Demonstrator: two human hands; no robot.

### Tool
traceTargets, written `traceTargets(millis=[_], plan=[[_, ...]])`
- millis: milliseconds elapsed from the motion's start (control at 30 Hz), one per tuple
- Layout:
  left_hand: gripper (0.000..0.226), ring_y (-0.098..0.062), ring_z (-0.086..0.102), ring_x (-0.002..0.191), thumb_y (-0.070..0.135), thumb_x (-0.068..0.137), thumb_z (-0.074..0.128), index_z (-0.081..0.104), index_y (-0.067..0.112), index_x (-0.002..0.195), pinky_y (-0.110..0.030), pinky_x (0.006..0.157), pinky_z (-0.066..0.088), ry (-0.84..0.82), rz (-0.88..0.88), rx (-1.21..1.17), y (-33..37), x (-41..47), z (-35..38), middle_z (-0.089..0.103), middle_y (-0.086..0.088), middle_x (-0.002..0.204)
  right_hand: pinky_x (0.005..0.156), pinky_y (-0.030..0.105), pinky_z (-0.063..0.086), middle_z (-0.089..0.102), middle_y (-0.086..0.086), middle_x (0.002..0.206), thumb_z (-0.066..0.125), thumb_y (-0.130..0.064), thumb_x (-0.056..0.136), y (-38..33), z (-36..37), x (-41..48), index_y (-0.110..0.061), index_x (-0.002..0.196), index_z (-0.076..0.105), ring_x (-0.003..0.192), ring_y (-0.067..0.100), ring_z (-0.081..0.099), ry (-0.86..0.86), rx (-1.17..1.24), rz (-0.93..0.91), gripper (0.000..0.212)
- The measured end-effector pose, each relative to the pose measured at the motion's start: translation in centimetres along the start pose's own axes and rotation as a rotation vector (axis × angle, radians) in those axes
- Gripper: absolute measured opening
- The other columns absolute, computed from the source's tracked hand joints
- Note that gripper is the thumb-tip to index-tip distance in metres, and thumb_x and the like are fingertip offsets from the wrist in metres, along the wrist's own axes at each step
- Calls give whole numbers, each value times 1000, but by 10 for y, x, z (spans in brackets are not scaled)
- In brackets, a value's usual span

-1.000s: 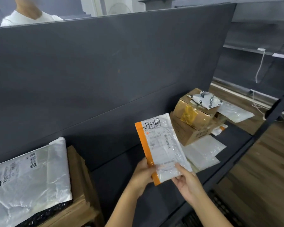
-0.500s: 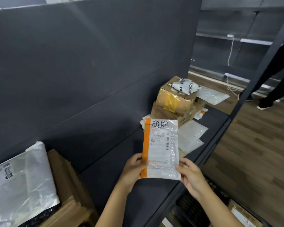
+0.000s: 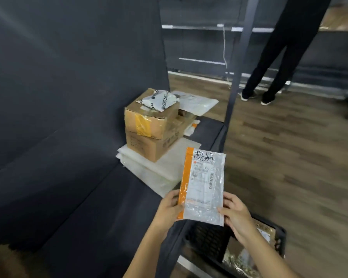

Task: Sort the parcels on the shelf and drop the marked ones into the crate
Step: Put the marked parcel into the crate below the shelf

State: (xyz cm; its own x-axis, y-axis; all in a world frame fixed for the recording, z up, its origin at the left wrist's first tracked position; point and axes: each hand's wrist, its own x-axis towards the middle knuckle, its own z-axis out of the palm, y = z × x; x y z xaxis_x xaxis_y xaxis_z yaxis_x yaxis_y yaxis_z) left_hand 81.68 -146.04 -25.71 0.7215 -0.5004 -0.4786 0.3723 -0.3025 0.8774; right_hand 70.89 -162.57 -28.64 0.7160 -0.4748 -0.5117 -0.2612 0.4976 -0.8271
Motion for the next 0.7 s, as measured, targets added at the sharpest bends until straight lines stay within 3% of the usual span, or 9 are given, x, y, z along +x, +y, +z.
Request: traceTargets(millis=[100,167,233,300,367,433,533,633,700], plan=[[33,-5,65,94,3,88,61,52,22,113,-16,68,53,-27,-33,75,-15,23,40,66,4,109,81,43,55,64,6,108,58,12,83,11,-38,12,-16,113,54,98,25,64,72,-49,50,41],[38,-8,63,99,4,87,64,51,20,119,-22,79,54,-21,-59,155,-33,43,62,62,2,118,87,46,53,63,7,112,62,9,81,26,-58,22,-19,112,55,102,26,63,140,-113,103,42],[46,-17,59,108,-2,87,62,48,14,128,-37,95,52,4,-119,213,-54,64,79,57,-2,128,87,43,52,63,8,115,62,8,79,44,-74,34,-19,110,56,102,24,62,237,-165,141,42],[49,-18,56,115,-3,89,58,46,13,134,-38,101,47,3,-170,271,-76,89,93,56,-4,131,82,35,50,63,7,112,59,9,80,64,-85,51,-16,110,55,94,17,61,328,-197,181,39],[44,-14,54,115,-1,91,52,46,22,129,-26,96,43,-33,-205,344,-95,112,107,57,4,122,75,30,46,62,4,107,55,10,81,84,-92,72,-15,111,54,86,12,58,373,-231,247,38],[44,-15,53,113,-6,91,44,44,25,122,-21,88,38,-66,-259,385,-116,138,119,55,6,114,67,28,44,62,4,110,55,8,81,108,-99,97,-13,117,54,90,16,60,407,-278,325,42],[47,-19,50,109,-5,91,39,43,13,133,-24,84,34,-75,-329,432,-156,186,127,54,-4,125,58,26,44,63,8,118,55,10,79,153,-110,141,-10,122,54,89,19,63,432,-320,411,48],[43,-20,51,108,10,97,43,39,14,139,-26,84,37,-99,-369,513,-219,233,128,51,-6,135,60,28,48,66,7,106,57,1,84,203,-123,184,-11,121,55,76,18,62,471,-438,423,39],[45,-22,52,115,12,97,45,38,14,141,-29,92,40,-89,-395,566,-267,262,128,51,-6,136,60,27,48,68,6,97,58,-4,85,240,-132,212,-12,116,57,73,19,61,485,-499,431,32]])
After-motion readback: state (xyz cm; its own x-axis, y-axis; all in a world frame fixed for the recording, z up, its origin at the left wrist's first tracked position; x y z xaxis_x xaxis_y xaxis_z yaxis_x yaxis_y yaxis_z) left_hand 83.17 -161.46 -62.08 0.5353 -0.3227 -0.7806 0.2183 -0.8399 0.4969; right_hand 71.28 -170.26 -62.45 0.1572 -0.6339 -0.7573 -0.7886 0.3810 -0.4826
